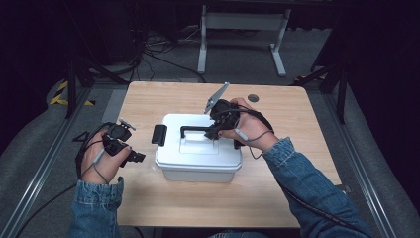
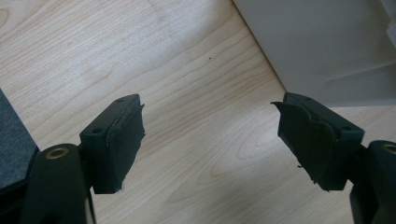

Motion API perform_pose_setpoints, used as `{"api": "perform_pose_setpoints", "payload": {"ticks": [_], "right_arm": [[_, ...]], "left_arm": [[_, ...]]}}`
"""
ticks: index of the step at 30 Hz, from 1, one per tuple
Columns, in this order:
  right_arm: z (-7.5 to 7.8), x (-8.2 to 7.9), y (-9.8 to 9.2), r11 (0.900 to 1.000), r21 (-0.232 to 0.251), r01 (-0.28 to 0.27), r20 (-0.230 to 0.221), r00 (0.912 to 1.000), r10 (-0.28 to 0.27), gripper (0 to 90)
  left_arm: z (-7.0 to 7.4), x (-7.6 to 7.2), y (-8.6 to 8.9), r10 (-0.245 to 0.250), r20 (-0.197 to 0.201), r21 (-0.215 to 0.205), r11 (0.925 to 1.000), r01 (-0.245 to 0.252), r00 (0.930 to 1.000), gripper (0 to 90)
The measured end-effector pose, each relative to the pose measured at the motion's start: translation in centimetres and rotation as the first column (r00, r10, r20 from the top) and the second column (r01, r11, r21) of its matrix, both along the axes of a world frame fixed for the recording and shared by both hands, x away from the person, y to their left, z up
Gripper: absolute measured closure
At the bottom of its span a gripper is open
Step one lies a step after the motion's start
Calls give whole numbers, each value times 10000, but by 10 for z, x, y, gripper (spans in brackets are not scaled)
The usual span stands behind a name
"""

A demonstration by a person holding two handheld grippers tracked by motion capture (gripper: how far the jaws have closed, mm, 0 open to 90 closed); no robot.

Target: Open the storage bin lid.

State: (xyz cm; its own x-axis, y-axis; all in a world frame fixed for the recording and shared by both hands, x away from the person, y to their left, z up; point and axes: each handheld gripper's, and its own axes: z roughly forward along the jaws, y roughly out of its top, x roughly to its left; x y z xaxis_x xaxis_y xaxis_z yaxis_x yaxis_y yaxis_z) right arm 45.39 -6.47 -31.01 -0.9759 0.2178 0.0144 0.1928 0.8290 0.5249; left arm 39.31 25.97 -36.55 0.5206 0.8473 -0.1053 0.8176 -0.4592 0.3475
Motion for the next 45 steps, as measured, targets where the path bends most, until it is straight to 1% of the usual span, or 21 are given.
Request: {"api": "perform_pose_setpoints", "payload": {"ticks": [2,4,5,6,10,11,12,13,15,19,23,26,27,28,29,30,33,35,38,45], "right_arm": [[1,-1,0,10000,-3,-46,77,10000,46,804],[2,-1,0,9999,113,-93,154,9998,92,807],[4,-2,-1,9997,191,-117,121,9999,115,808],[5,-2,-1,9996,242,-118,136,9998,115,809],[13,-5,1,9983,455,-373,253,9990,362,818],[16,-6,2,9982,486,-359,294,9990,345,823],[18,-6,2,9976,533,-434,322,9986,417,827],[21,-7,3,9971,580,-484,313,9984,466,830],[27,-9,4,9960,701,-561,341,9980,538,834],[37,-11,4,9938,897,-658,410,9972,624,840],[45,-12,2,9938,943,-593,587,9968,540,841],[48,-12,1,9932,1029,-553,546,9973,499,841],[51,-12,-1,9928,1082,-521,612,9971,456,841],[51,-12,-1,9928,1082,-521,612,9971,456,841],[55,-12,-4,9919,1184,-466,629,9972,394,842],[55,-12,-4,9919,1184,-466,629,9972,394,842],[62,-11,-11,9895,1397,-370,668,9974,278,842],[63,-11,-12,9889,1443,-359,673,9974,264,842],[71,-12,-19,9867,1601,-269,791,9968,143,841],[78,-12,-29,9834,1808,-161,843,9964,8,842]], "left_arm": [[0,0,0,-8,-6,46,10000,8,10000,230],[0,-1,1,-40,16,36,10000,40,10000,230],[0,-1,2,-51,60,87,9999,50,10000,231],[0,-2,2,27,6,9,10000,-27,10000,230],[0,-3,3,10,5,-20,10000,-10,10000,231],[0,-3,4,-29,20,9,10000,29,10000,230],[0,-4,4,22,18,-42,10000,-22,10000,230],[0,-4,5,7,63,9,10000,-7,10000,231],[1,-6,6,104,23,-70,9999,-104,9999,230],[1,-7,7,84,68,1,10000,-84,9999,230],[1,-7,8,82,74,16,10000,-82,9999,231],[1,-7,7,79,61,9,10000,-79,10000,231],[1,-6,7,77,74,-8,10000,-77,9999,231],[1,-6,7,69,70,-4,10000,-69,10000,231],[0,-6,7,153,7,-53,9999,-153,9999,231],[0,-6,7,153,7,-53,9999,-153,9999,231],[0,-5,6,102,-21,-23,9999,-102,9999,230],[0,-5,6,118,-19,-16,9999,-118,9999,231],[-1,-5,5,143,-7,-46,9999,-143,9999,230],[-1,-4,5,34,-25,32,10000,-34,10000,231]]}}
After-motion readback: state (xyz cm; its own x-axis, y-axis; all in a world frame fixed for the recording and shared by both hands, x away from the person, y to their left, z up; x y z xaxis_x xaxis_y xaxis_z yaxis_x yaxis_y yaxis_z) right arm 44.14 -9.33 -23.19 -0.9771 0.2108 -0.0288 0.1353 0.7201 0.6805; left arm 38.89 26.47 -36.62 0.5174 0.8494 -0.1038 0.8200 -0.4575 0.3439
